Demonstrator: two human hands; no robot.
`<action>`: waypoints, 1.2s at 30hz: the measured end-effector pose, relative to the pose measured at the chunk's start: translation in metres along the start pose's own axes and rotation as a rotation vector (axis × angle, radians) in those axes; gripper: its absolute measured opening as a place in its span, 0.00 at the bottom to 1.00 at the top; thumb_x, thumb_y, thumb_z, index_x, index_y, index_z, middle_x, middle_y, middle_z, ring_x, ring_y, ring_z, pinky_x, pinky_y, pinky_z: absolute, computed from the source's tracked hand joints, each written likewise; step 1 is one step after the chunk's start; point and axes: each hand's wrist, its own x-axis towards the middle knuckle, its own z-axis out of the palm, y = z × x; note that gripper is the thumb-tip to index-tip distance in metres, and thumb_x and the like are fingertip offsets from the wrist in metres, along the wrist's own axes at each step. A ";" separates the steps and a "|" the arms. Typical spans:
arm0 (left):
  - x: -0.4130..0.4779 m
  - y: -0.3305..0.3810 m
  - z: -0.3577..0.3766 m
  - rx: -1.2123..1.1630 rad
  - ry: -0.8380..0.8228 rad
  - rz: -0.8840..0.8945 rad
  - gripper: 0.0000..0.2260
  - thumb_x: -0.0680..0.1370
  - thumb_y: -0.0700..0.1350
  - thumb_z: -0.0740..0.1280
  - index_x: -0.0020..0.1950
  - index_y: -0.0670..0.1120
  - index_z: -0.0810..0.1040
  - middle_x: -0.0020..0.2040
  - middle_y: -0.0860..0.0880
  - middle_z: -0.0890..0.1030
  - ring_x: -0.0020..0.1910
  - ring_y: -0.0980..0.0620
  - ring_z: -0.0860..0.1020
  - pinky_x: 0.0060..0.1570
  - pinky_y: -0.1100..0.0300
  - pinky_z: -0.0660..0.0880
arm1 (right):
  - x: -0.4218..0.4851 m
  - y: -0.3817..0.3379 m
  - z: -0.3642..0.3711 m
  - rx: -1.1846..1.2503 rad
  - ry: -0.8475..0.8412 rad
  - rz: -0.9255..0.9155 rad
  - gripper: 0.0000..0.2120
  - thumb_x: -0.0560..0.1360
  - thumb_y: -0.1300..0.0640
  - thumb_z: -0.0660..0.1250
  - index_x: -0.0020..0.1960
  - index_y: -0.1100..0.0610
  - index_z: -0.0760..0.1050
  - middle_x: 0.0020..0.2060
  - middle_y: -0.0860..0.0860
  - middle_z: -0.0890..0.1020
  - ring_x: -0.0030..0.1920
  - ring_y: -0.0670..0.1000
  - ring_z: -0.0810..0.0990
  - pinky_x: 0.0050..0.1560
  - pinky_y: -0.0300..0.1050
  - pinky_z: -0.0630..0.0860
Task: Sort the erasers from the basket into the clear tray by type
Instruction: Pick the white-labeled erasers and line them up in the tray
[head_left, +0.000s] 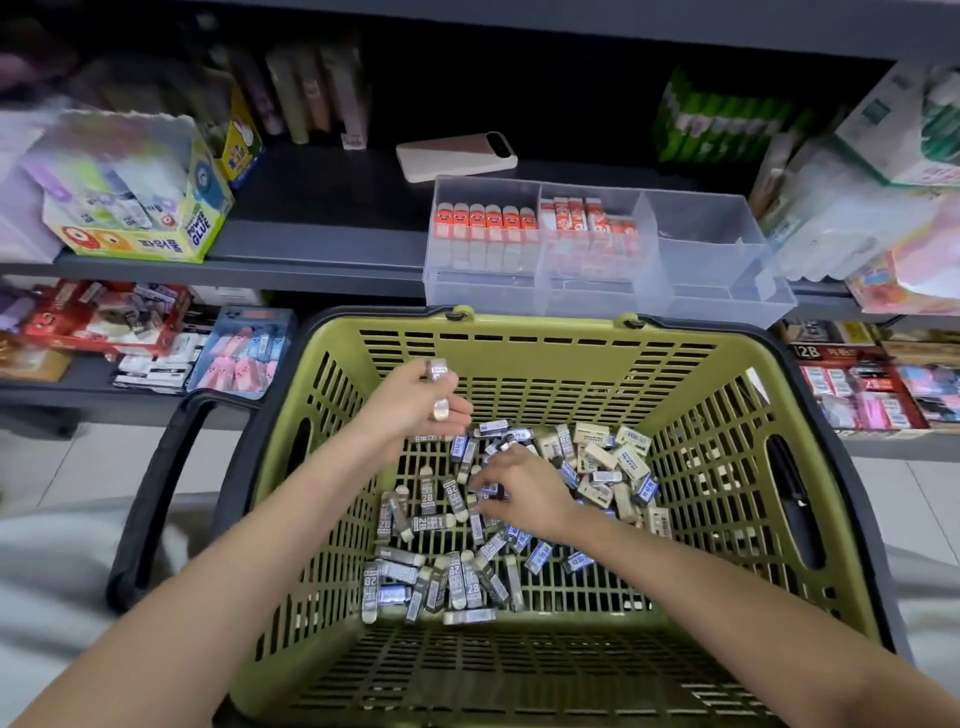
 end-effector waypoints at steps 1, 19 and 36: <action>-0.003 0.006 -0.007 -0.036 0.006 0.009 0.05 0.81 0.42 0.61 0.56 0.43 0.71 0.45 0.40 0.83 0.42 0.47 0.84 0.39 0.58 0.81 | 0.004 -0.001 0.006 -0.079 -0.023 -0.058 0.17 0.72 0.43 0.67 0.57 0.51 0.78 0.52 0.48 0.80 0.54 0.51 0.72 0.50 0.44 0.66; -0.026 0.018 -0.050 -0.273 0.070 0.073 0.02 0.80 0.38 0.62 0.51 0.41 0.73 0.47 0.41 0.82 0.41 0.47 0.84 0.40 0.58 0.82 | -0.022 -0.002 0.019 -0.403 0.133 -0.043 0.32 0.70 0.29 0.55 0.40 0.57 0.80 0.38 0.50 0.78 0.44 0.52 0.74 0.49 0.48 0.71; -0.025 0.009 -0.031 -0.128 0.075 -0.081 0.06 0.80 0.41 0.62 0.57 0.42 0.73 0.44 0.46 0.79 0.41 0.51 0.79 0.43 0.59 0.78 | -0.005 -0.055 -0.034 0.716 0.175 0.466 0.14 0.70 0.49 0.71 0.38 0.59 0.75 0.29 0.47 0.78 0.31 0.44 0.74 0.35 0.46 0.73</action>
